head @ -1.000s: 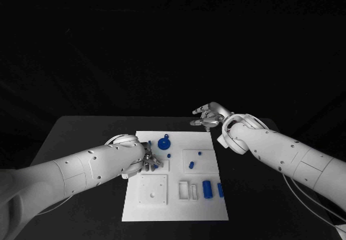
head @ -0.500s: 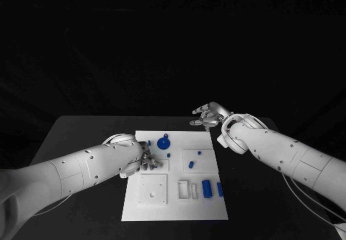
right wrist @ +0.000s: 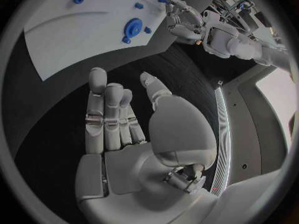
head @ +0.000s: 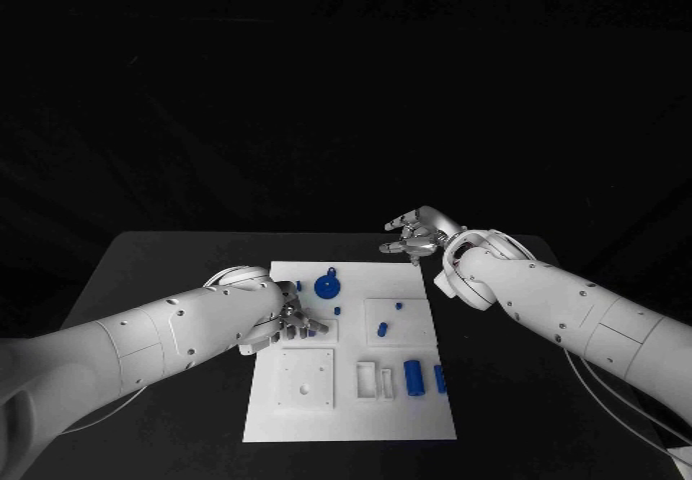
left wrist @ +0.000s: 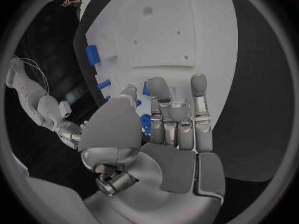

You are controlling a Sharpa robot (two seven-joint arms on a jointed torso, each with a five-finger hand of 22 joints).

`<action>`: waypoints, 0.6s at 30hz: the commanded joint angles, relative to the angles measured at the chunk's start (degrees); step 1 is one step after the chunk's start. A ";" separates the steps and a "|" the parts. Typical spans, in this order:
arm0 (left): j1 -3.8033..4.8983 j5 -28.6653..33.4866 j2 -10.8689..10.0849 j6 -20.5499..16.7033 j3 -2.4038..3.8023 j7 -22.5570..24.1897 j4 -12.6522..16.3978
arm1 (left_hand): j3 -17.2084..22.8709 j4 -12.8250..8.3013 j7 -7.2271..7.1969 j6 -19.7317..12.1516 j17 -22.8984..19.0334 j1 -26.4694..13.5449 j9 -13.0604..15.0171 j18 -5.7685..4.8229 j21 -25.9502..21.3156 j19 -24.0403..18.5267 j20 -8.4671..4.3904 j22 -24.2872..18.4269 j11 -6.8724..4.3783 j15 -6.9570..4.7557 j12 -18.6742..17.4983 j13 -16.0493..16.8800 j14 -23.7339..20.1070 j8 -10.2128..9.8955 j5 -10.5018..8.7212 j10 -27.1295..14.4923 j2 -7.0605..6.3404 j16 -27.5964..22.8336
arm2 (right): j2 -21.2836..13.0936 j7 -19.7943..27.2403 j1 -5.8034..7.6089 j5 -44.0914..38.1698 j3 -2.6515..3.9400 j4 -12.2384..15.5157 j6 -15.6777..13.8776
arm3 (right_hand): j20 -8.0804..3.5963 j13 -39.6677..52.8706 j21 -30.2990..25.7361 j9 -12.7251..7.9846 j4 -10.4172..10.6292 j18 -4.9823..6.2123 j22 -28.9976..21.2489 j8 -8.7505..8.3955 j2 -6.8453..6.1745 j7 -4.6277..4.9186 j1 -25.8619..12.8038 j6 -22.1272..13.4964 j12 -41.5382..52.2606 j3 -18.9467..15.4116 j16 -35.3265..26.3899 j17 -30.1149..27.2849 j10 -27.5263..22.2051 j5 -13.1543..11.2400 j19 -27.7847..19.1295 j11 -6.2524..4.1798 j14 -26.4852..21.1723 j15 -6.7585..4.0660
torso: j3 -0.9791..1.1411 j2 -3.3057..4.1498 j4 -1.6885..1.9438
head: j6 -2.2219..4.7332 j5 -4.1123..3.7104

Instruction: Assemble the parts on the task board

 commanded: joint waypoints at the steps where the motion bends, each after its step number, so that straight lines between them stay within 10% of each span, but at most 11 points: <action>1: 0.01 0.91 -0.03 -0.87 0.10 0.81 0.18 | -0.37 0.01 0.21 -0.17 -0.19 0.27 -0.12 -1.00 -0.25 -0.03 -0.65 1.01 0.06 -0.10 -0.43 -0.08 -0.27 -0.41 -0.37 2.59 0.05 -0.32 | -0.01 0.24 -0.07 -0.18 0.02 0.02 0.57 | -0.21 -0.10 -0.37 0.03 0.22 0.99 -0.05 -0.01 -0.19 -0.05 -0.37 -0.25 0.13 -0.04 0.05 0.02 0.04 0.28 2.08 -0.17 0.24 -0.07 | 0.01 0.00 -0.02 | 0.01 0.06; 8: 0.03 1.78 -1.30 -1.65 1.35 1.23 1.41 | -0.35 -0.15 0.78 -1.81 -2.98 0.49 -0.94 -1.65 -0.95 -0.54 -1.09 0.86 0.45 0.00 -1.95 -0.43 -1.72 -1.03 -0.37 2.32 0.23 -2.08 | -0.22 0.29 -0.13 -0.17 0.02 0.01 0.52 | -0.21 -0.10 -0.37 0.03 0.22 0.99 -0.05 -0.01 -0.19 -0.05 -0.37 -0.25 0.13 -0.04 0.05 0.02 0.04 0.28 2.08 -0.17 0.24 -0.07 | 0.00 -0.04 -0.01 | 0.15 -0.01; 18: 1.64 4.28 -5.62 -2.80 3.48 1.16 6.89 | -0.32 -1.56 2.60 -7.29 -4.46 1.84 -11.65 -1.73 -2.75 -0.59 -0.86 0.92 1.27 0.54 -4.27 0.51 -2.61 -1.09 -0.34 1.91 1.30 -2.78 | -1.03 0.35 -0.20 -0.05 0.02 0.19 0.20 | -0.19 -0.15 -0.40 0.01 0.55 0.99 -0.16 -0.02 -0.33 -0.01 -0.43 -0.69 0.13 -0.18 -0.01 -0.02 0.07 0.43 2.11 -0.14 0.27 -0.06 | -0.03 -0.13 0.14 | 0.07 -0.22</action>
